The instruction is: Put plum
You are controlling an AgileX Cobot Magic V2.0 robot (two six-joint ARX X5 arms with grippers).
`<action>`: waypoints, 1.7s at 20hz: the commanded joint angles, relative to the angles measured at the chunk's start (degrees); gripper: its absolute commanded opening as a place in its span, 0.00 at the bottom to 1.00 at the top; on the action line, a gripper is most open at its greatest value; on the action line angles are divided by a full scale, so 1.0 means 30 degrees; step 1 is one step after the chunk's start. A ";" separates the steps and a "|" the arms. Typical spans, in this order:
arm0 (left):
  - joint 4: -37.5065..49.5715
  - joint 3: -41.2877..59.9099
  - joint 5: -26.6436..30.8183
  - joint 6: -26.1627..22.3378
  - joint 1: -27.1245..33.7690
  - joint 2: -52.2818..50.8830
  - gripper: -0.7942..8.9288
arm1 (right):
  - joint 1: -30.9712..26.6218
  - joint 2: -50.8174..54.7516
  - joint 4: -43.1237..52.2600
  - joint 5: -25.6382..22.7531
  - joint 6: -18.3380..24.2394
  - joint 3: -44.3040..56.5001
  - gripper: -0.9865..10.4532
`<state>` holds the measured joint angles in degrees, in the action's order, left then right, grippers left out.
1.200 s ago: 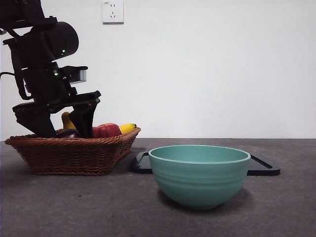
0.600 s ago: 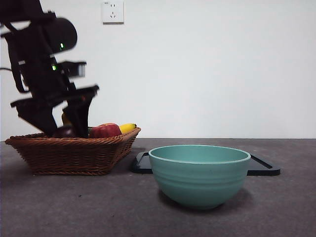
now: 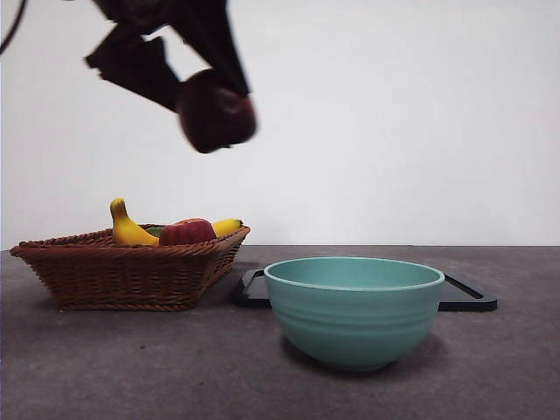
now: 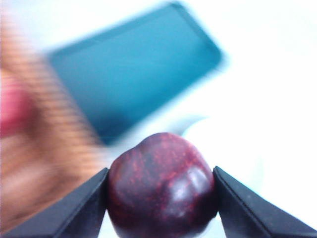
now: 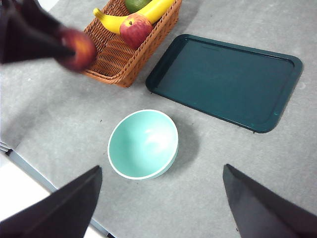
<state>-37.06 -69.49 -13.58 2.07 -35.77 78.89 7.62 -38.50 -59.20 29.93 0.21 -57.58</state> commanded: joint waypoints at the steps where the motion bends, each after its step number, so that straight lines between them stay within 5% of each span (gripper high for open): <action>1: 0.0408 -0.0415 -0.0051 0.0044 -0.1406 0.0831 0.36 | 0.0080 -0.0131 0.0153 0.0007 -0.0058 -0.0386 0.43; 15: 0.4175 -0.0415 0.1778 -0.1559 -0.5144 0.7468 0.36 | 0.0080 -0.0131 0.0146 0.0007 -0.0058 -0.0386 0.43; 34: 0.3759 -0.0415 0.2492 -0.2404 -0.5850 0.8204 0.44 | 0.0080 -0.0124 0.0138 0.0015 -0.0058 -0.0386 0.43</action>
<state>-25.96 -69.49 -6.15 -4.21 -52.73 102.37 7.62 -38.50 -59.20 29.91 0.21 -57.58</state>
